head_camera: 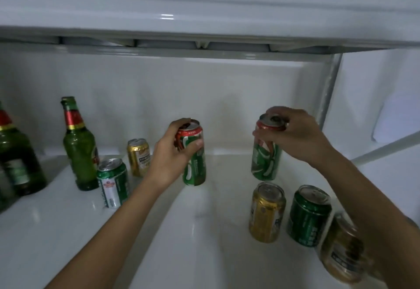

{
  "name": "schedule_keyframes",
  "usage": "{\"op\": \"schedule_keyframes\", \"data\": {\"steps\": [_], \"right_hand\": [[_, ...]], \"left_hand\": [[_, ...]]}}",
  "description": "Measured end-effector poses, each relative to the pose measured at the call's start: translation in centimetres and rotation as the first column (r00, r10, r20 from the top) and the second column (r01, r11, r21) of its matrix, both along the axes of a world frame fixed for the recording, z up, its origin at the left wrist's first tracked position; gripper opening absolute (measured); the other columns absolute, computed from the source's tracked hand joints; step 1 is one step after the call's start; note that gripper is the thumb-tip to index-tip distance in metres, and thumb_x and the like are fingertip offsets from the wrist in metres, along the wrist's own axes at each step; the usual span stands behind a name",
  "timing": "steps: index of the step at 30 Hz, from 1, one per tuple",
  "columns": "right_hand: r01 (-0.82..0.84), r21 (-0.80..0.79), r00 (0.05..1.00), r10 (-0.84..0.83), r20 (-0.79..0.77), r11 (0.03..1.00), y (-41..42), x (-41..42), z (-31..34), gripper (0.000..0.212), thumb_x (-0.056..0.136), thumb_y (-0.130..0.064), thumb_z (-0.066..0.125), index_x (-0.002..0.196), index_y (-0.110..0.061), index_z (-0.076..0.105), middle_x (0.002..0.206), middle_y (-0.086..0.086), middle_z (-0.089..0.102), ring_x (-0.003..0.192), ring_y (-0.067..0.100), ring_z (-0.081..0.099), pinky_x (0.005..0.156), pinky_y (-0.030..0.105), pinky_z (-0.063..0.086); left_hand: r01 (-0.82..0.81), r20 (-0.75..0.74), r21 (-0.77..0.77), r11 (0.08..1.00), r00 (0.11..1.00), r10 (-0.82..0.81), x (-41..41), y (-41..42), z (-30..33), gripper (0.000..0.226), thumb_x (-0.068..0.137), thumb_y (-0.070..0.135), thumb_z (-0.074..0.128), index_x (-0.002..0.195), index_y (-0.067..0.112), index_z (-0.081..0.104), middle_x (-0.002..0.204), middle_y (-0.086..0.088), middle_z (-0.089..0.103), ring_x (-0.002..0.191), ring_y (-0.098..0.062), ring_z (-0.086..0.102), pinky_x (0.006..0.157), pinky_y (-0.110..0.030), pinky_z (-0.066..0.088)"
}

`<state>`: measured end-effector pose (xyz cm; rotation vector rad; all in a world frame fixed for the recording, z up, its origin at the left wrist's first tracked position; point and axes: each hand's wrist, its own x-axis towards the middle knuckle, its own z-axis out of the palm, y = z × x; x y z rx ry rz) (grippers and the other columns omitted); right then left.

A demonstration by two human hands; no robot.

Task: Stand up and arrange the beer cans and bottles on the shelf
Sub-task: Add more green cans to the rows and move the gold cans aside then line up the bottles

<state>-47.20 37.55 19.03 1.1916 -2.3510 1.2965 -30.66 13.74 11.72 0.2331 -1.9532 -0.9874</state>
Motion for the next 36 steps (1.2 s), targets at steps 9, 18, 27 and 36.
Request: {"op": "schedule_keyframes", "data": {"steps": [9, 18, 27, 36], "right_hand": [[-0.366, -0.4, 0.921, 0.39, -0.024, 0.84, -7.1, 10.2, 1.9, 0.064, 0.069, -0.065, 0.072, 0.125, -0.037, 0.062, 0.103, -0.022, 0.07, 0.095, -0.006, 0.067, 0.078, 0.015, 0.052], [-0.759, -0.328, 0.592, 0.806, 0.012, 0.562, -14.4, 22.0, 0.2, 0.045, 0.083, -0.06, 0.066, 0.12, -0.04, 0.051, 0.106, -0.03, 0.064, 0.097, -0.008, 0.066, 0.071, 0.01, 0.052], [-0.845, -0.355, 0.422, 0.906, 0.015, 0.4, -16.9, 30.7, -1.1, 0.056, 0.076, -0.062, 0.076, 0.123, -0.035, 0.061, 0.106, -0.022, 0.073, 0.096, 0.001, 0.072, 0.086, 0.04, 0.062], [-0.85, -0.392, 0.387, 0.922, -0.009, 0.352, -17.8, 33.6, -2.2, 0.041, 0.066, -0.052, 0.09, 0.101, -0.04, 0.072, 0.093, -0.024, 0.077, 0.084, -0.002, 0.075, 0.067, 0.019, 0.061]], "left_hand": [[-0.121, -0.021, -0.064, 0.991, 0.993, 0.119, 17.2, 1.3, 5.6, 0.046, 0.09, 0.055, 0.067, 0.133, 0.043, 0.055, 0.12, 0.018, 0.068, 0.111, -0.005, 0.069, 0.085, -0.03, 0.059], [-0.46, -0.039, -0.08, 0.884, 0.888, 0.458, 29.6, 2.6, 5.3, 0.04, 0.088, 0.052, 0.069, 0.125, 0.046, 0.057, 0.118, 0.015, 0.071, 0.106, -0.009, 0.073, 0.086, -0.035, 0.058], [-0.643, -0.087, -0.071, 0.763, 0.766, 0.637, 36.1, 4.0, 4.1, 0.046, 0.089, 0.053, 0.069, 0.131, 0.038, 0.056, 0.119, 0.014, 0.07, 0.106, -0.008, 0.071, 0.085, -0.032, 0.058], [-0.714, -0.056, -0.044, 0.699, 0.7, 0.712, 40.9, 5.2, 2.8, 0.046, 0.093, 0.046, 0.071, 0.135, 0.035, 0.054, 0.12, 0.013, 0.07, 0.107, -0.008, 0.072, 0.082, -0.017, 0.057]]}}
